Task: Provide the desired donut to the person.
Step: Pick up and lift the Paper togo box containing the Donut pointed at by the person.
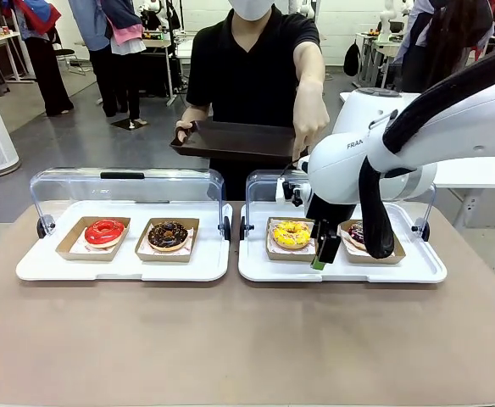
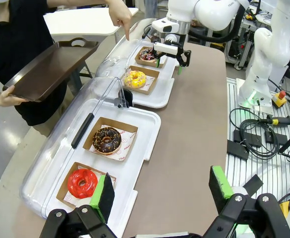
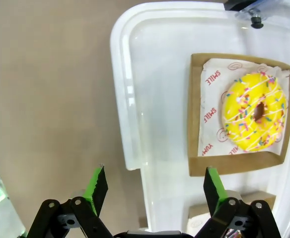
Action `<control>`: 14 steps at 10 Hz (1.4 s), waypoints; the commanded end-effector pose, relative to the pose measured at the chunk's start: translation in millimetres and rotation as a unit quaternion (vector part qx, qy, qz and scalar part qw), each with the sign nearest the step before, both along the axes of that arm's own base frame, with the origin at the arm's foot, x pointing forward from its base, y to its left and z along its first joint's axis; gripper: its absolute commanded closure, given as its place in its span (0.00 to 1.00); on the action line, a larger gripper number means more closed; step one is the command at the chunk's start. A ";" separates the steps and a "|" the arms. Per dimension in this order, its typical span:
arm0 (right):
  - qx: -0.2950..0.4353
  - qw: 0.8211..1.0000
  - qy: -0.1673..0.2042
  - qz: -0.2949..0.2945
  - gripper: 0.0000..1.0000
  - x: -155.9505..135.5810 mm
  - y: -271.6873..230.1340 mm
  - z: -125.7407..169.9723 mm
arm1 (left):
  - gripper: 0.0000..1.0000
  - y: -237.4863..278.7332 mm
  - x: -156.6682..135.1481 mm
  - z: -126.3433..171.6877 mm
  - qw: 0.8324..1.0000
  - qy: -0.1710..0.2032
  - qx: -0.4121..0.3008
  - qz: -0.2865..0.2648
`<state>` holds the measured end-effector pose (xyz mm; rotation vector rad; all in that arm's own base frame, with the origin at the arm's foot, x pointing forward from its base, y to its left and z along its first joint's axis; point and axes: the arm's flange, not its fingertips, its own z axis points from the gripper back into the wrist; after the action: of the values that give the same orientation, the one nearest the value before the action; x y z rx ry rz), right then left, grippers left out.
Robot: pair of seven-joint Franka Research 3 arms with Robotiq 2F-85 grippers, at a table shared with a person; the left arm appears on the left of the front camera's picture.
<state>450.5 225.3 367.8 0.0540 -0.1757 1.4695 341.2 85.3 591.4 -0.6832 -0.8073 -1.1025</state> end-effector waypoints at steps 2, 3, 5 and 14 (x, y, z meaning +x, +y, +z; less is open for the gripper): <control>-0.011 1.000 -0.007 -0.007 0.00 20.6 4.6 -9.8 | 0.00 0.6 0.2 2.1 1.000 0.004 -0.002 -0.004; -0.021 1.000 -0.006 -0.016 0.00 25.4 3.2 -13.8 | 0.00 0.6 0.2 2.1 1.000 0.004 -0.002 -0.004; -0.028 0.999 -0.001 -0.028 0.00 33.2 1.6 -20.2 | 0.00 0.6 0.2 2.1 1.000 0.004 -0.002 -0.004; -0.028 0.998 0.021 -0.046 0.00 56.0 3.8 -41.8 | 0.00 0.6 0.2 2.1 1.000 0.004 -0.002 -0.004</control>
<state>498.2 223.7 330.3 0.0563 -0.1245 1.3982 341.1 85.3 591.4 -0.6837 -0.8070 -1.1028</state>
